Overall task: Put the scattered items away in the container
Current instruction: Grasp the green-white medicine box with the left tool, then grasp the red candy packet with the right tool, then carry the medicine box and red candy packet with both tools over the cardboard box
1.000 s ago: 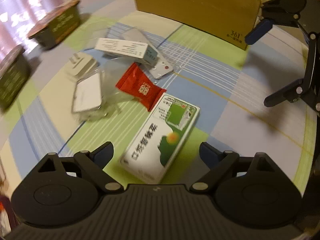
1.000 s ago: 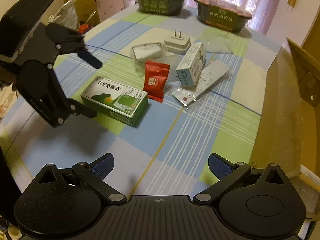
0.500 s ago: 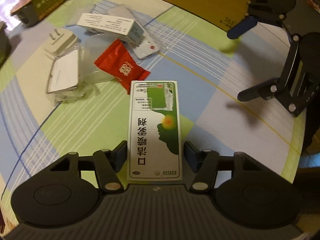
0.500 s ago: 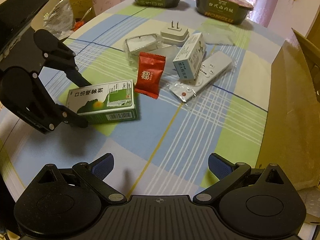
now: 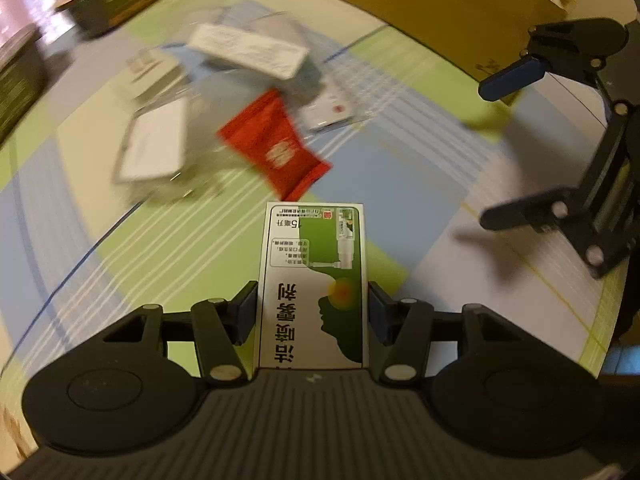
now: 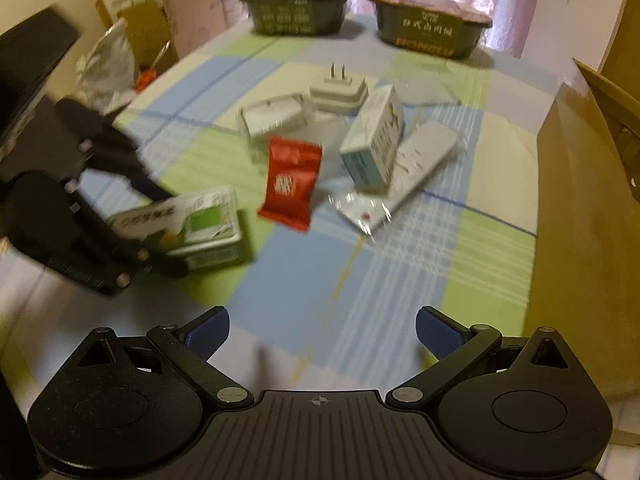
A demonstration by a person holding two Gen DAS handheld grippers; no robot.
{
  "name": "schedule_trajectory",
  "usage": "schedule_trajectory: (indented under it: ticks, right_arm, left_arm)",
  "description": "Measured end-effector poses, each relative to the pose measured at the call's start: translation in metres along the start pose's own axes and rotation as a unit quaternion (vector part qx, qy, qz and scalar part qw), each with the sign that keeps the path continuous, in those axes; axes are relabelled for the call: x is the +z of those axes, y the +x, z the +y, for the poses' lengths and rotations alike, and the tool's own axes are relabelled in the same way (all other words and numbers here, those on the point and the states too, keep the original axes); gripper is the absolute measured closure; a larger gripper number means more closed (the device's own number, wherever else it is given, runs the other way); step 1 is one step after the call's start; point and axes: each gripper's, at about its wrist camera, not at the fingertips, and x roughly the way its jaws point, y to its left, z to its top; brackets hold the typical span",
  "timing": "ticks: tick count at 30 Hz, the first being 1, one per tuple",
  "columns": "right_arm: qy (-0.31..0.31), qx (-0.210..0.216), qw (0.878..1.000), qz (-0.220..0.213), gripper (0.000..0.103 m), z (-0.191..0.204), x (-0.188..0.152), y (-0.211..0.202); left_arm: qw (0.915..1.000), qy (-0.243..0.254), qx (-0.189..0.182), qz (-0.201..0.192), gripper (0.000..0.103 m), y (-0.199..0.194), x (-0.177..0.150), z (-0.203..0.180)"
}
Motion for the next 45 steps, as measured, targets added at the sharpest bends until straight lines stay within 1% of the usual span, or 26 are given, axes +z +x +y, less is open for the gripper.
schedule_trajectory:
  ticks: [4, 5, 6, 7, 11, 14, 17, 22, 23, 24, 26, 27, 29, 35, 38, 45]
  right_arm:
    - [0.018, 0.006, 1.000, -0.022, 0.000, 0.012, 0.016, 0.013]
    - [0.020, 0.005, 0.999, -0.026, 0.010, 0.016, 0.020, 0.018]
    - [0.022, 0.000, 0.999, -0.027, 0.025, 0.019, 0.024, 0.023]
    - [0.024, -0.008, 0.999, -0.026, 0.027, 0.022, 0.028, 0.029]
    - [0.049, -0.011, 0.998, -0.036, 0.027, 0.026, 0.041, 0.046]
    - [0.065, -0.014, 0.996, -0.051, 0.027, 0.027, 0.049, 0.056]
    - [0.072, -0.024, 0.995, -0.059, 0.027, 0.029, 0.056, 0.066]
    - [0.072, -0.041, 0.995, -0.058, 0.027, 0.031, 0.062, 0.081]
    - [0.072, -0.046, 0.995, -0.056, 0.030, 0.031, 0.062, 0.082]
    - [0.072, -0.048, 0.995, -0.052, 0.043, 0.031, 0.062, 0.084]
    - [0.074, -0.050, 0.995, -0.047, 0.051, 0.031, 0.060, 0.086]
    - [0.072, -0.050, 0.995, -0.046, 0.062, 0.030, 0.059, 0.086]
    - [0.070, -0.050, 0.995, -0.046, 0.065, 0.030, 0.057, 0.084]
    - [0.070, -0.043, 0.996, -0.044, 0.066, 0.029, 0.047, 0.068]
    - [0.071, -0.042, 0.996, -0.036, 0.066, 0.029, 0.038, 0.056]
    - [0.082, -0.047, 0.995, -0.035, 0.066, 0.023, 0.018, 0.019]
  left_arm:
    - [0.9976, -0.063, 0.025, -0.010, 0.052, -0.017, -0.018, 0.020]
    - [0.9959, -0.082, 0.035, -0.014, 0.052, -0.021, -0.023, 0.026]
    - [0.9942, -0.098, 0.043, -0.016, 0.052, -0.022, -0.028, 0.031]
    - [0.9924, -0.111, 0.049, -0.019, 0.052, -0.024, -0.032, 0.035]
    - [0.9864, -0.147, 0.067, -0.030, 0.052, -0.026, -0.044, 0.046]
    - [0.9804, -0.182, 0.060, -0.045, 0.052, -0.025, -0.052, 0.053]
    - [0.9764, -0.201, 0.058, -0.056, 0.052, -0.022, -0.057, 0.054]
    - [0.9770, -0.194, 0.064, -0.061, 0.052, -0.021, -0.059, 0.054]
    - [0.9763, -0.197, 0.064, -0.063, 0.052, -0.021, -0.061, 0.055]
    - [0.9755, -0.200, 0.064, -0.066, 0.052, -0.021, -0.062, 0.056]
    - [0.9749, -0.202, 0.063, -0.069, 0.052, -0.020, -0.062, 0.057]
    - [0.9748, -0.203, 0.061, -0.070, 0.052, -0.020, -0.062, 0.057]
    - [0.9745, -0.204, 0.059, -0.072, 0.052, -0.019, -0.062, 0.057]
    - [0.9744, -0.202, 0.066, -0.074, 0.052, -0.019, -0.059, 0.057]
    - [0.9763, -0.192, 0.070, -0.070, 0.052, -0.019, -0.059, 0.055]
    - [0.9799, -0.179, 0.062, -0.061, 0.053, -0.025, -0.056, 0.042]
